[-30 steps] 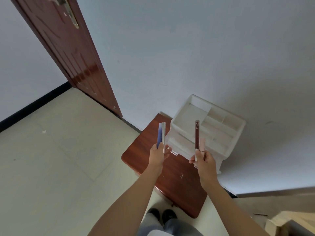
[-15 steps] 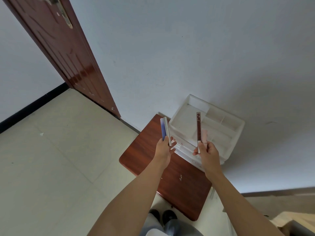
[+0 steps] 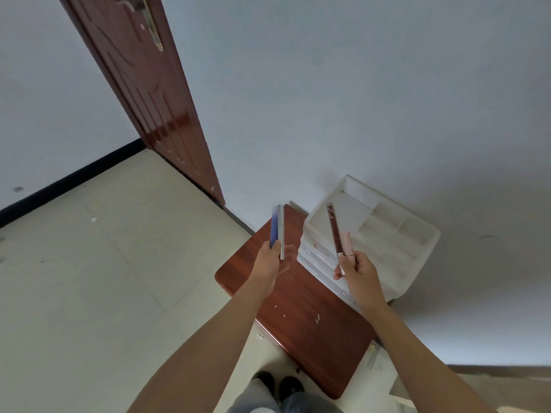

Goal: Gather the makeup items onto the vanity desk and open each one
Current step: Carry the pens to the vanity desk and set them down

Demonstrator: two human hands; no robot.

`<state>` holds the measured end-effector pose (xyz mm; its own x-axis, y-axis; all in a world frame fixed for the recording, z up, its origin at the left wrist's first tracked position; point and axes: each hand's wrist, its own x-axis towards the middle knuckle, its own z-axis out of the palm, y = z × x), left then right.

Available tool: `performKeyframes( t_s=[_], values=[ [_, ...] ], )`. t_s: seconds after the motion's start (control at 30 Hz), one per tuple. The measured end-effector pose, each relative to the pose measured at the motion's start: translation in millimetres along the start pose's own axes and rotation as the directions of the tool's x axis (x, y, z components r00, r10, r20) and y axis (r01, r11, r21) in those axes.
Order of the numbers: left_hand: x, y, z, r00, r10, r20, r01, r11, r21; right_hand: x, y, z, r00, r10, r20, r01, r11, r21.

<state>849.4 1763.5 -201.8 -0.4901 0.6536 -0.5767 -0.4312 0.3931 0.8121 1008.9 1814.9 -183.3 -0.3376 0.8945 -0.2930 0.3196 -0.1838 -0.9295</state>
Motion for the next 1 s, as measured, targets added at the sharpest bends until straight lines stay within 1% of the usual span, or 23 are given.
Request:
performKeyframes(
  t_s=[0.1, 0.2, 0.27, 0.37, 0.5, 0.63, 0.87, 1.0],
  values=[
    [-17, 10, -32, 0.991, 0.097, -0.092, -0.09, 0.993, 0.073, 5, -9, 17, 0.994, 0.009, 0.112, -0.002, 0.998, -0.064],
    [-38, 19, -66, 0.97, 0.16, -0.181, -0.144, 0.985, 0.098, 10, -21, 38, 0.975, 0.001, 0.224, 0.024, 0.994, -0.109],
    [-53, 20, -88, 0.954, 0.168, -0.248, -0.158, 0.986, 0.061, 10, -28, 53, 0.951, -0.007, 0.308, 0.059, 0.985, -0.16],
    [-80, 14, -118, 0.929, 0.146, -0.339, -0.18, 0.981, -0.07, 4, -36, 76, 0.905, -0.033, 0.424, 0.127, 0.973, -0.194],
    [-116, -3, -150, 0.893, 0.103, -0.437, -0.251, 0.922, -0.296, -13, -48, 108, 0.811, -0.046, 0.583, 0.212, 0.953, -0.218],
    [-152, -18, -176, 0.848, 0.094, -0.522, -0.344, 0.847, -0.406, -37, -60, 147, 0.712, -0.043, 0.701, 0.278, 0.934, -0.226],
    [-212, -43, -229, 0.786, 0.083, -0.613, -0.438, 0.775, -0.456, -91, -80, 210, 0.551, -0.022, 0.834, 0.396, 0.887, -0.238],
    [-245, -56, -256, 0.76, 0.082, -0.645, -0.457, 0.773, -0.44, -123, -91, 232, 0.476, -0.029, 0.879, 0.466, 0.856, -0.223]
  ],
)
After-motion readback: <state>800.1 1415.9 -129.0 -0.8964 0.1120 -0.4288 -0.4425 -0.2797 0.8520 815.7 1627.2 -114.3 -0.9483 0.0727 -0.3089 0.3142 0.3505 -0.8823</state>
